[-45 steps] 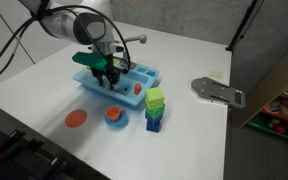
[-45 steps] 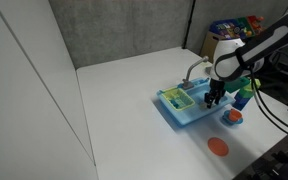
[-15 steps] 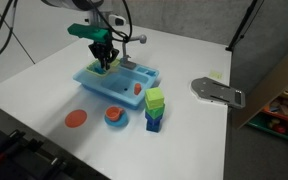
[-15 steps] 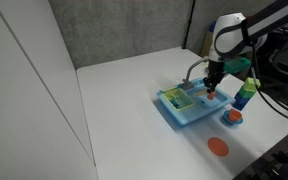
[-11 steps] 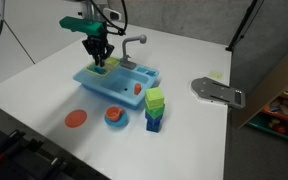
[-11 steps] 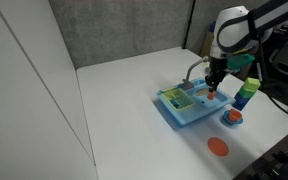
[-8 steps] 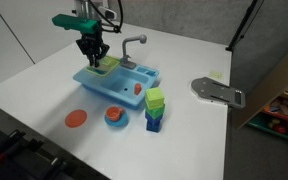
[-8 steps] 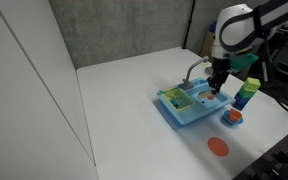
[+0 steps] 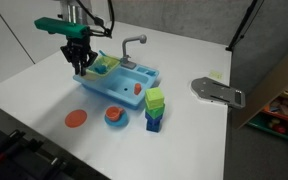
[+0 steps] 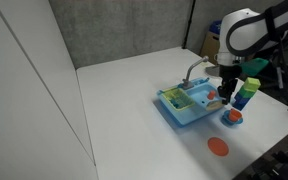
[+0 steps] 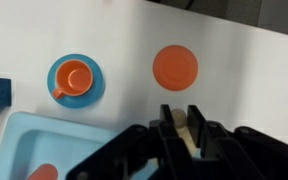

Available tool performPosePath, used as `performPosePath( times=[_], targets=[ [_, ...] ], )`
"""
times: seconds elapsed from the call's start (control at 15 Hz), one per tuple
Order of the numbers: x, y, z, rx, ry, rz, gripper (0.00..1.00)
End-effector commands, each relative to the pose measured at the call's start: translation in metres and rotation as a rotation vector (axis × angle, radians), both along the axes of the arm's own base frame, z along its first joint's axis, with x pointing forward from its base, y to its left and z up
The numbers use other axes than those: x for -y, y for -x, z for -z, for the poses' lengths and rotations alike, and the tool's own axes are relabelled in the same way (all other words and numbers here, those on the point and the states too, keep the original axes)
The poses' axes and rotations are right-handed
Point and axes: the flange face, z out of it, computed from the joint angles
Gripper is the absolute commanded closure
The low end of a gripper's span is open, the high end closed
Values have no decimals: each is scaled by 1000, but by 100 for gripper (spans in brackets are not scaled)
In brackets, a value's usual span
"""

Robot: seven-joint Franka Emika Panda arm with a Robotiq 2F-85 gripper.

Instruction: Pick up the detergent from the sink and put it on the table

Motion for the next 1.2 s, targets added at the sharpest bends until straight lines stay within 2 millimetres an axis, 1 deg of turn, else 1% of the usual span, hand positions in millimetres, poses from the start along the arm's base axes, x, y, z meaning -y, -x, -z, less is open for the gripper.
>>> performPosePath(
  times=[0.0,0.27,0.47,0.73,1.13],
  targets=[
    [-2,26,-5,-48,-18,-49,92],
    [-1,43,8,-123,-10,-54,92],
    [2,51,22,-158,-6,-47,92],
    [10,54,43,-198,-3,-22,92],
    [32,52,78,-260,0,30,92]
  ],
)
